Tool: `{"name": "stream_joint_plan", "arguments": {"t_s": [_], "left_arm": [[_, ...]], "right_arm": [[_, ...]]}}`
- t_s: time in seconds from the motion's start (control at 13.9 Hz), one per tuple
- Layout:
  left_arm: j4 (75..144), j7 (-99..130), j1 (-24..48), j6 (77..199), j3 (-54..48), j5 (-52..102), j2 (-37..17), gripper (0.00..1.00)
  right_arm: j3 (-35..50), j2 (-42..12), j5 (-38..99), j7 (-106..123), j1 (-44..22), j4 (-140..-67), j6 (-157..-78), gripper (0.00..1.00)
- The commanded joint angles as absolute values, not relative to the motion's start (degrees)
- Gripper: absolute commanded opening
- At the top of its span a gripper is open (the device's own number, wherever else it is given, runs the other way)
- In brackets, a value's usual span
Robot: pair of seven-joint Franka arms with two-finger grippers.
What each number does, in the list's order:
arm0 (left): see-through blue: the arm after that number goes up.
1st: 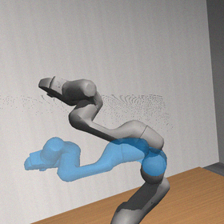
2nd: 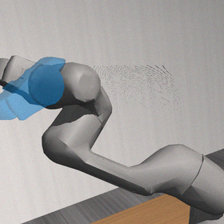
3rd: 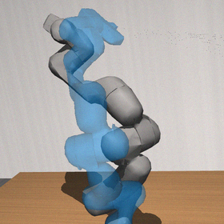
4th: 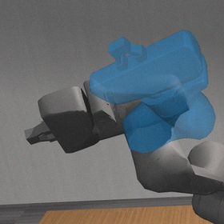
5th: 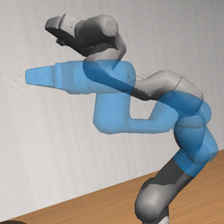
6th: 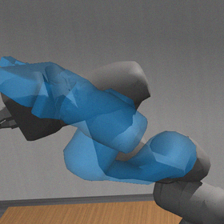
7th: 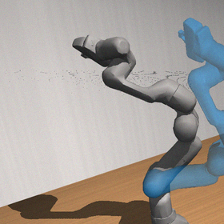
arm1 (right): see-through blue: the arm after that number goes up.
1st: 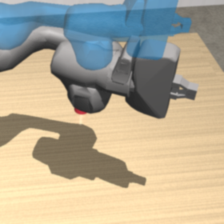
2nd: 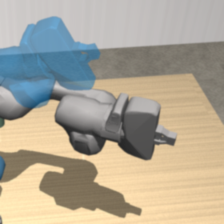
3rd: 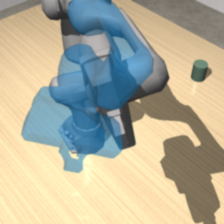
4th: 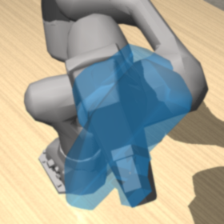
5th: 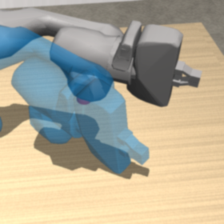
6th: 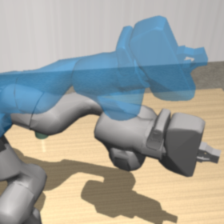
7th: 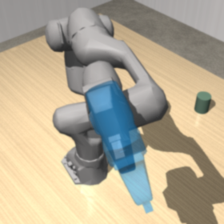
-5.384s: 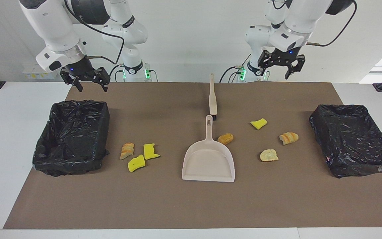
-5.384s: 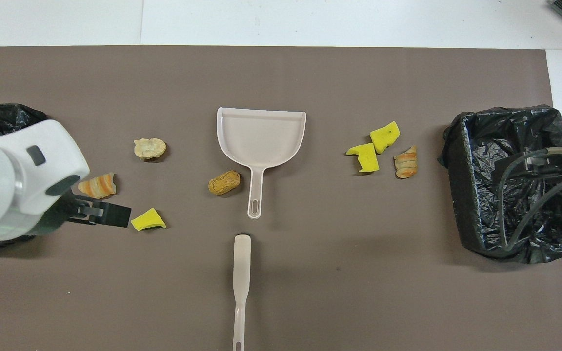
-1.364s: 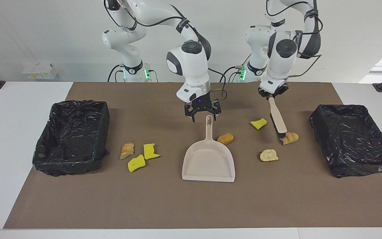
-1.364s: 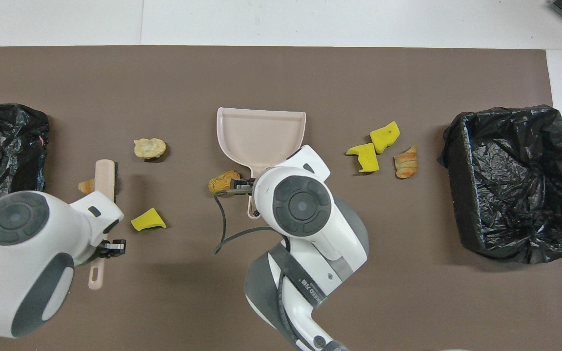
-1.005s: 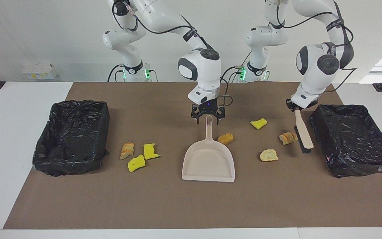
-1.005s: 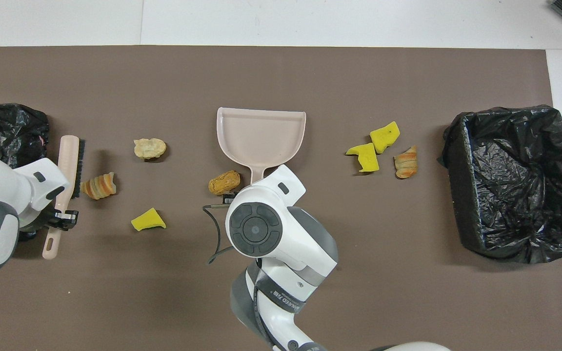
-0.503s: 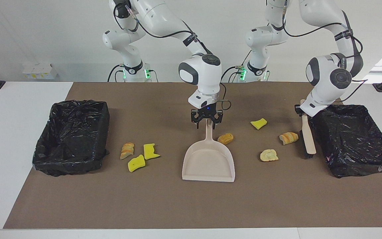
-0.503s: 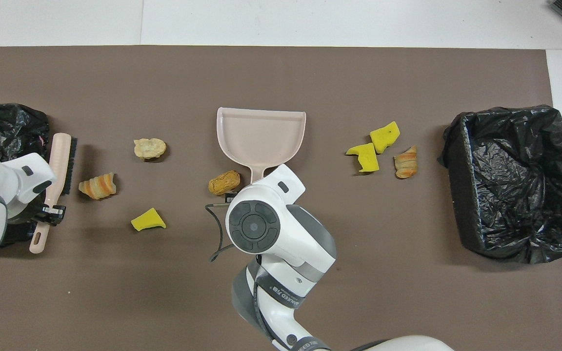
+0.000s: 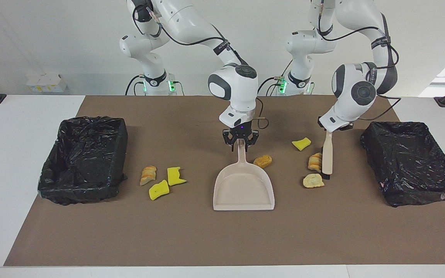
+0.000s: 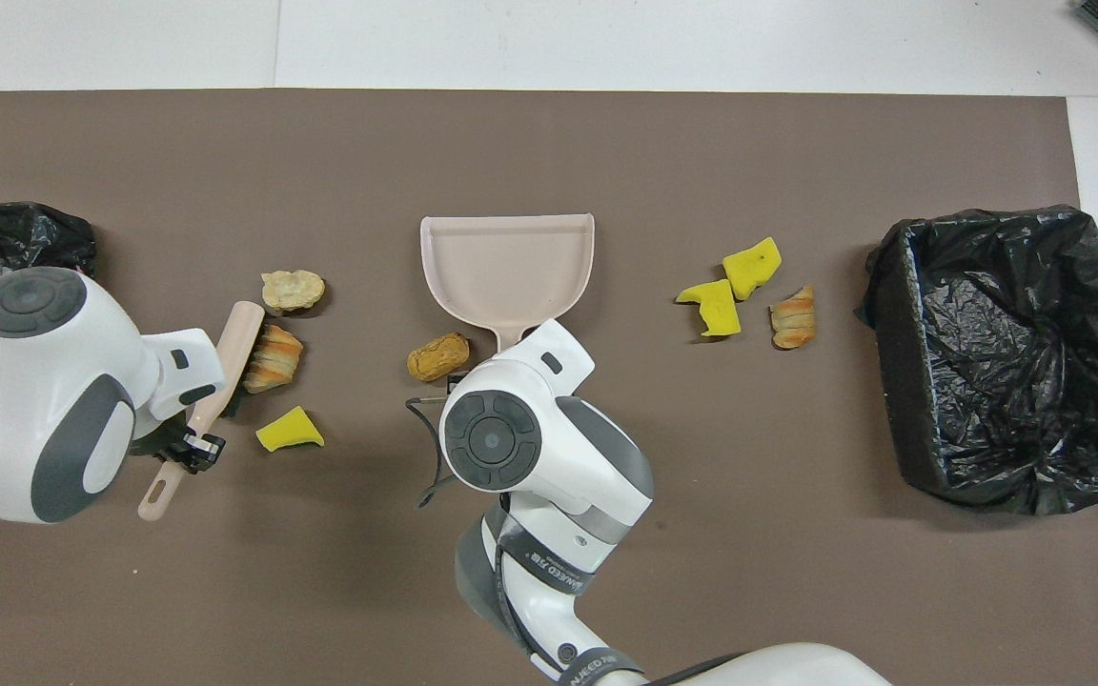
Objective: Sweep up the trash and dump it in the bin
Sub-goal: 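Lift the brush with the left gripper toward the bread chunks, then place the dustpan on the mat with the right gripper facing the brush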
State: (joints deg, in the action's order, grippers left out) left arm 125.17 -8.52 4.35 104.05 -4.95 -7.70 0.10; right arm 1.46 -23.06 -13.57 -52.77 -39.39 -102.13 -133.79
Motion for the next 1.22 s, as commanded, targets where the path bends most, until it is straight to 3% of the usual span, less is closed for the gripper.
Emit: {"name": "stream_joint_plan", "arguments": {"t_s": [0.0,0.07,0.43,0.72,1.15], "left_arm": [[126.0,-8.0,8.7,99.4,-4.2,-7.1,2.5,0.0],[124.9,-6.7,10.0,98.7,-4.2,-7.1,2.5,0.0],[115.9,-6.5,9.5,91.9,-3.6,-7.0,3.1,0.0],[114.3,-7.2,7.7,98.2,-3.4,-7.0,1.8,0.0],[109.0,-21.4,2.7,111.5,-3.4,-11.9,-10.3,0.0]], "right_arm": [[1.7,-23.3,-15.3,-53.6,-39.2,-101.7,-134.0,0.13],[1.8,-23.2,-15.5,-53.6,-39.3,-101.4,-133.7,0.0],[1.8,-20.8,-14.4,-39.1,-35.6,-100.5,-131.9,0.0],[1.7,-17.5,-13.2,-24.0,-31.9,-100.8,-129.2,0.0],[1.8,-13.7,-11.6,6.4,-26.5,-101.9,-121.6,0.0]]}}
